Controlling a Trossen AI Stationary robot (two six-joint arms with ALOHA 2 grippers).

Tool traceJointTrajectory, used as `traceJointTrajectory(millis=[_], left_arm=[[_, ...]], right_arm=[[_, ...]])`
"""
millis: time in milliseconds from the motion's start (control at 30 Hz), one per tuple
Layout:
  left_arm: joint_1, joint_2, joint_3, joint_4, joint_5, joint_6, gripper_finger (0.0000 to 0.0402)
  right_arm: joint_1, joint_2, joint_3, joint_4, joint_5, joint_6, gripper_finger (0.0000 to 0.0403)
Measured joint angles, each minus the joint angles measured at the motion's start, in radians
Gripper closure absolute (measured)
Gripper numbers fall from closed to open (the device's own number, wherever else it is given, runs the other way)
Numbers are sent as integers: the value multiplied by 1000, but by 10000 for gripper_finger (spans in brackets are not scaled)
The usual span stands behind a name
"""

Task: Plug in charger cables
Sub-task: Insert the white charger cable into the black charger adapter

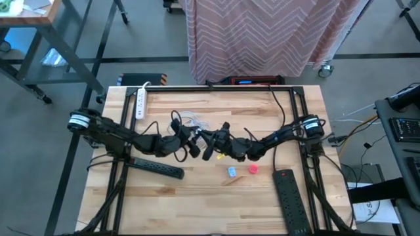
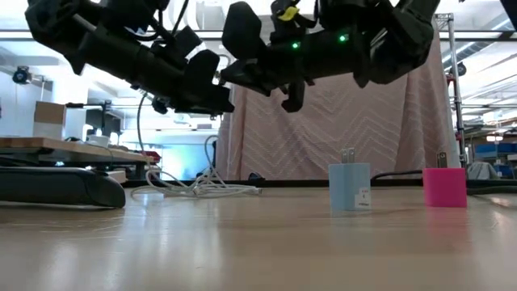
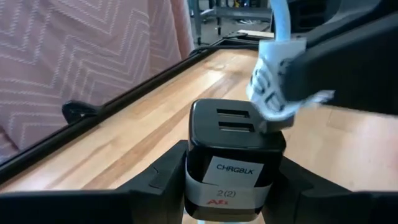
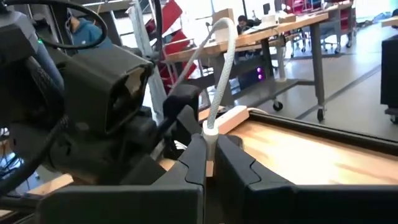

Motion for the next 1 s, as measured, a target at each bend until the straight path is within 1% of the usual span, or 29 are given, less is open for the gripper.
traceJointTrajectory(millis=[100, 233, 400, 600, 833, 1000], left_arm=[[0, 3, -3, 2, -7, 0, 268], [0, -1, -10, 1, -52, -3, 266], [0, -1, -10, 0, -53, 15, 266], [0, -1, -10, 13, -43, 49, 266], [0, -1, -11, 32, -46, 175, 268], [-2, -1, -12, 33, -97, 233, 265]], right_arm=[[0, 20, 21, 11, 3, -40, 400], [0, 24, 20, 24, 46, -51, 400], [-2, 24, 22, 36, 42, -130, 400], [-4, 20, 22, 42, 6, -160, 400], [-29, 24, 22, 27, -80, -172, 400], [-35, 24, 22, 21, -82, -194, 400]])
